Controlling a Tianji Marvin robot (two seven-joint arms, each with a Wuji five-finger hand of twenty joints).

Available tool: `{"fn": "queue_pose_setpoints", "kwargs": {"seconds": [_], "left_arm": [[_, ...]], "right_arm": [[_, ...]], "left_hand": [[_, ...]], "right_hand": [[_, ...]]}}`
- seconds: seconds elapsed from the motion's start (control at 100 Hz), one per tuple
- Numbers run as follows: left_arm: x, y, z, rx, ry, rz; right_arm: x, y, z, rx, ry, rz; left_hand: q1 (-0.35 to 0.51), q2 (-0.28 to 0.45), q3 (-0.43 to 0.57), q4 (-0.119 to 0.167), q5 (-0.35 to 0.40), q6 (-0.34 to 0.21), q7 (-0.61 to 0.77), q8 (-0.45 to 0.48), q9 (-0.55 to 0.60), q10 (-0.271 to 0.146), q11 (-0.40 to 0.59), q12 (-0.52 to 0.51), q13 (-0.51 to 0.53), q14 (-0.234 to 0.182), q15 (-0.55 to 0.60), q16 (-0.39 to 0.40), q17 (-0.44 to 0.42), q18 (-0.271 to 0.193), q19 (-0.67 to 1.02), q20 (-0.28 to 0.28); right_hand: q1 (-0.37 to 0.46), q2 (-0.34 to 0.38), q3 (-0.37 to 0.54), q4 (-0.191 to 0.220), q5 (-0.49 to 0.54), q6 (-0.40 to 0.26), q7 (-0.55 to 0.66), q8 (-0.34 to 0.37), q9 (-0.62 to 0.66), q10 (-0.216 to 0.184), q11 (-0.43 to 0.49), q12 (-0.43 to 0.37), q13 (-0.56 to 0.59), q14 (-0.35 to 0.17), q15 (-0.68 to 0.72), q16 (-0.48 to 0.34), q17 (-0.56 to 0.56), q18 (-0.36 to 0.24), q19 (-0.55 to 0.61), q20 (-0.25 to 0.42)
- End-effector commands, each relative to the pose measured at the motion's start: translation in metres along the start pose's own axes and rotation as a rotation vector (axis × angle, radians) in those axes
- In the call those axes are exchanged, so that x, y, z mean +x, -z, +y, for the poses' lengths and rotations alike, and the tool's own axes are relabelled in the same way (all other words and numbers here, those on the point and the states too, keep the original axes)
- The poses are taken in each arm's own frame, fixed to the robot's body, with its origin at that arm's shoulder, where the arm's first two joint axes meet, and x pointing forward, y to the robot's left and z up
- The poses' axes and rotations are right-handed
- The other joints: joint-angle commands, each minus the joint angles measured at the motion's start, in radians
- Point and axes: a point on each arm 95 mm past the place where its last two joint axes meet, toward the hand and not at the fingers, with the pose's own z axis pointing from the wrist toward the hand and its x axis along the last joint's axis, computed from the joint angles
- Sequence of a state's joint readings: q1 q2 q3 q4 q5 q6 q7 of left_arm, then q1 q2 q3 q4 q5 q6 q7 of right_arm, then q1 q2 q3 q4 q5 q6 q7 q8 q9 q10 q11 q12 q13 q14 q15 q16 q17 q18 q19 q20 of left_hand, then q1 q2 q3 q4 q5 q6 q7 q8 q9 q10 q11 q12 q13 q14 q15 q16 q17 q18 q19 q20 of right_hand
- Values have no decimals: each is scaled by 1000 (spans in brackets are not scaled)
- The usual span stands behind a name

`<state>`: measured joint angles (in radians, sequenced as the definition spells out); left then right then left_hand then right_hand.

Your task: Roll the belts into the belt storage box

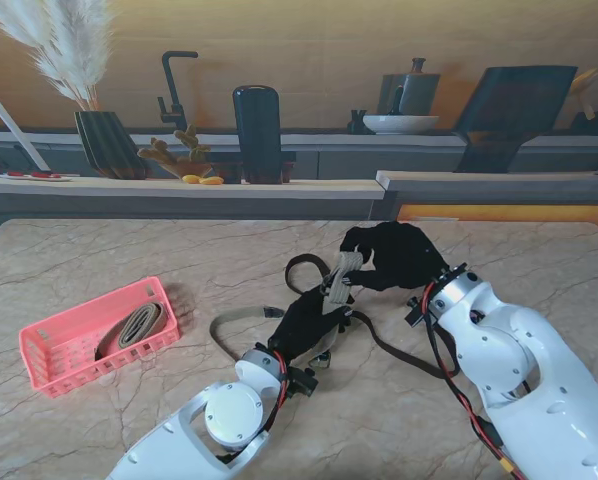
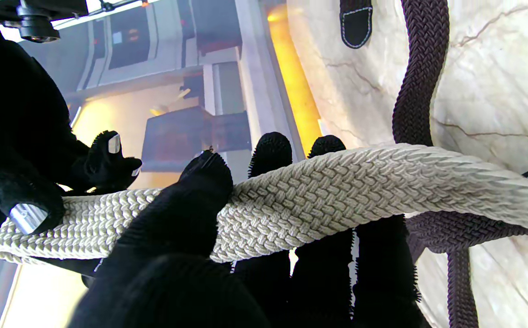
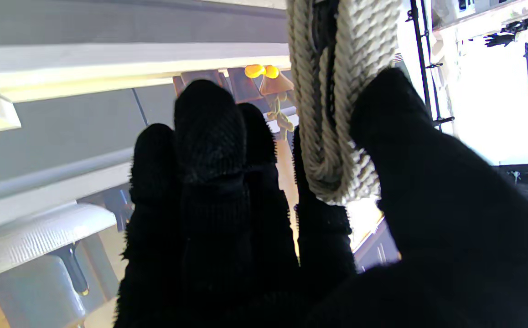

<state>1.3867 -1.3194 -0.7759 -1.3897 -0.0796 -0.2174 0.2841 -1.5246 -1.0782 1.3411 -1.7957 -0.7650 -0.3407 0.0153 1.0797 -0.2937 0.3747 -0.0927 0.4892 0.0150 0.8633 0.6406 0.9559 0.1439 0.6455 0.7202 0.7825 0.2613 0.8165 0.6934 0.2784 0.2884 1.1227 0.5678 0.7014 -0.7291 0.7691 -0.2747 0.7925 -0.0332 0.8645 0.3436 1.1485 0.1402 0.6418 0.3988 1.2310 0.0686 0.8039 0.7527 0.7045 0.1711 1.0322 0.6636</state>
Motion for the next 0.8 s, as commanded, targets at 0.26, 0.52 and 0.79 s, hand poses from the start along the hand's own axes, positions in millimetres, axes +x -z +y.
{"fn": "queue_pose_setpoints", "kwargs": {"seconds": [0.26, 0.52, 0.79], "left_arm": [[-3, -1, 1, -16, -9, -42], [-5, -3, 1, -20, 6, -79], [-1, 1, 4, -9, 102, -127]], "right_arm": [[3, -5, 22, -168, 113, 23], [4, -10, 44, -238, 187, 26], [-2, -18, 30, -209, 222, 34]], "left_hand": [[-53, -62, 157, -28, 60, -35, 48, -9, 52, -13, -100, -72, 9, 3, -84, -83, 4, 2, -6, -6], [4, -3, 52, -26, 51, -32, -3, -20, 8, -8, -150, -103, -56, -3, -157, -113, -45, 8, -51, -23], [104, 59, -99, -8, 66, 28, -15, -36, 41, 25, -91, -167, -7, 21, -114, -108, -33, -1, -30, -13]], "right_hand": [[76, 102, 133, 55, 52, -150, 156, 44, 9, -11, 33, -2, 42, -19, 18, 14, -4, -27, 29, -6], [75, 113, 127, 57, 39, -158, 162, 47, 1, -17, 42, -5, 39, -30, 17, 13, -2, -34, 28, -11], [75, 119, 122, 60, 31, -159, 168, 47, -4, -20, 49, -9, 37, -32, 16, 12, -3, -36, 27, -15]]}}
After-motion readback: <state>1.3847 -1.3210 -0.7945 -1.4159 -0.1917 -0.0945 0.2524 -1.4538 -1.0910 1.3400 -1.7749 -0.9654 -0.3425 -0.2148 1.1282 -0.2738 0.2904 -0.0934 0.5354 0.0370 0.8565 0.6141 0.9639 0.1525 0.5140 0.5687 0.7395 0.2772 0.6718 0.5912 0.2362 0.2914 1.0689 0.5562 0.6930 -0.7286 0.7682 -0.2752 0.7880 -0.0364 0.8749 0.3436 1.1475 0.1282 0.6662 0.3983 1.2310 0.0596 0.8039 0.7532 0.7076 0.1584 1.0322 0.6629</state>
